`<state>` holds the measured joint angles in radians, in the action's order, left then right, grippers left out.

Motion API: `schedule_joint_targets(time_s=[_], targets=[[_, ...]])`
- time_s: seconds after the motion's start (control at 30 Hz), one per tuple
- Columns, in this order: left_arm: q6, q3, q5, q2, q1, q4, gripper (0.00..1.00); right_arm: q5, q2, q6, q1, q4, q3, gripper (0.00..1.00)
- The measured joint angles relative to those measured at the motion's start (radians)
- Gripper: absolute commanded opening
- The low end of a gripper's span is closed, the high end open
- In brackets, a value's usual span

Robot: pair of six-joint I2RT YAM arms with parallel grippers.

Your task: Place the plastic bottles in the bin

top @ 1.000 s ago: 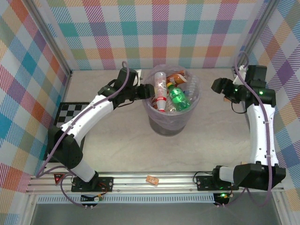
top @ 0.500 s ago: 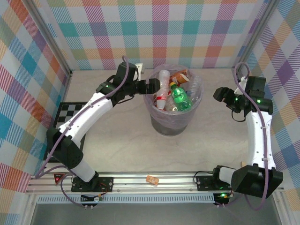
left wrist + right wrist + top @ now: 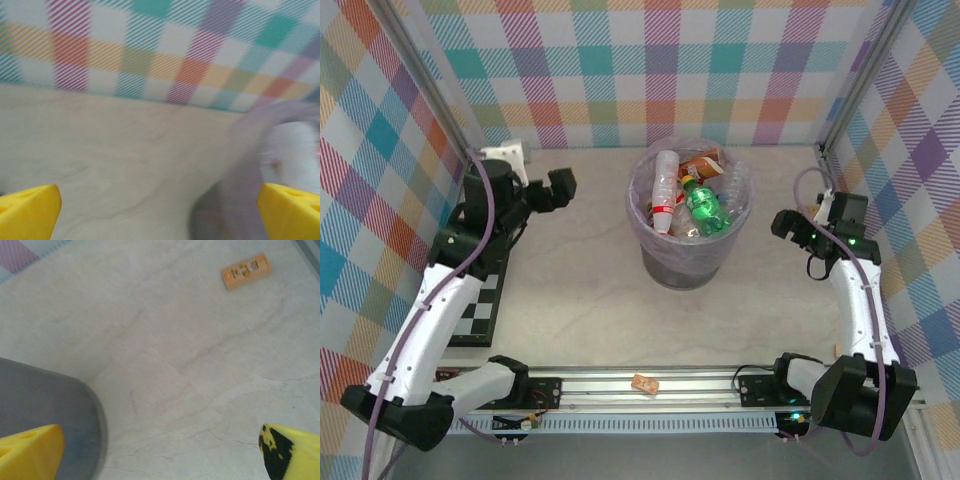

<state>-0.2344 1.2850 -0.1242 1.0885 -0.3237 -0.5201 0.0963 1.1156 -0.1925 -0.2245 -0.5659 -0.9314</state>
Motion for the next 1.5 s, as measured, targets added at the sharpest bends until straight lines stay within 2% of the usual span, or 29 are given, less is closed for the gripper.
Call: schedule_joint_targets(time_s=[0.3, 0.5, 0.63, 0.8, 1.1, 1.23, 1.5], targets=[[0.016, -0.433, -0.262, 0.011, 0.068, 0.162, 1.0, -0.007, 0.034, -0.032, 0.005, 0.24, 0.206, 1.0], [0.039, -0.584, -0.331, 0.026, 0.11, 0.364, 1.0, -0.011, 0.109, -0.068, 0.062, 0.391, 0.27, 1.0], [0.077, -0.64, -0.328, 0.096, 0.127, 0.522, 1.0, -0.019, 0.185, -0.08, 0.087, 0.485, 0.282, 0.99], [0.105, -0.729, -0.27, 0.187, 0.172, 0.734, 1.0, -0.042, 0.253, -0.08, 0.094, 0.591, 0.303, 0.99], [0.2, -0.734, -0.189, 0.298, 0.198, 0.936, 1.0, -0.115, 0.343, -0.053, 0.148, 0.769, 0.325, 0.99], [0.209, -0.782, -0.179, 0.347, 0.204, 1.055, 1.0, -0.166, 0.381, -0.021, 0.177, 0.83, 0.317, 1.0], [0.22, -0.842, -0.172, 0.437, 0.21, 1.188, 1.0, -0.267, 0.406, 0.08, 0.253, 1.004, 0.346, 1.0]])
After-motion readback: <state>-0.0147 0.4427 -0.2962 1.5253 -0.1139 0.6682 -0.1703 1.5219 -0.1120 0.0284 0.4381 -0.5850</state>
